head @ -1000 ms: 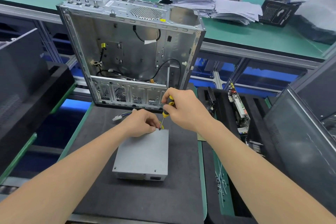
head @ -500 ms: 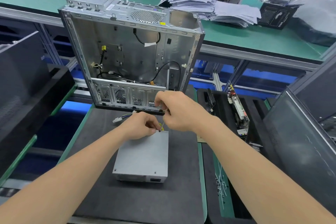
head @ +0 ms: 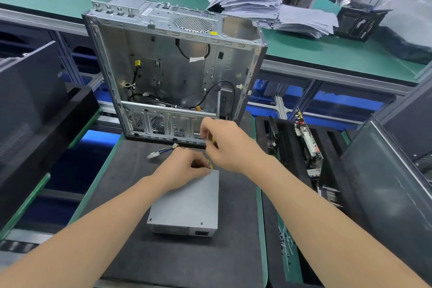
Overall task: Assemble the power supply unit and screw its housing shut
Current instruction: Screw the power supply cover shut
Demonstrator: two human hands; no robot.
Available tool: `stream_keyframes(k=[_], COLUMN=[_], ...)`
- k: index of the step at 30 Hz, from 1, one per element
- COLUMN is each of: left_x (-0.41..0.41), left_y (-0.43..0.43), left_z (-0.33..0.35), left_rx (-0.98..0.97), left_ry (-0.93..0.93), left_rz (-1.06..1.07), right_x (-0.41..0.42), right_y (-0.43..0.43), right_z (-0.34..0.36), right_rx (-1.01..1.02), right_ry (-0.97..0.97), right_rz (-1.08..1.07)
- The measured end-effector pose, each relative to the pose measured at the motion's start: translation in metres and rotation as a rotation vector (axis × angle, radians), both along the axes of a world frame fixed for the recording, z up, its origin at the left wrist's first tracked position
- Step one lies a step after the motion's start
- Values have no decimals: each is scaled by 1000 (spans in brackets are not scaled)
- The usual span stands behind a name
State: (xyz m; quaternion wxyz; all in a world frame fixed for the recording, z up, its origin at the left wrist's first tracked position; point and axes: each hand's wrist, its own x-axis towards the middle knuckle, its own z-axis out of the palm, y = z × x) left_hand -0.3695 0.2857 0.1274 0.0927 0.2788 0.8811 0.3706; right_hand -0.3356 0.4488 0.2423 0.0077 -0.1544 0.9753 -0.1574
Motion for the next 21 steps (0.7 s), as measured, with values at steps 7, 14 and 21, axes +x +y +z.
stream_keyframes(k=[7, 14, 21], left_x=[-1, -3, -2], left_y=[3, 6, 6], left_z=[0, 1, 4], left_rx=[-149, -256, -260], left_ry=[121, 157, 175], left_rz=[-84, -110, -108], right_x=[-5, -3, -1], right_y=[5, 5, 8], right_z=[-8, -6, 2], right_rx=[-4, 114, -16], right_ry=[38, 81, -35], right_rz=[-27, -117, 5])
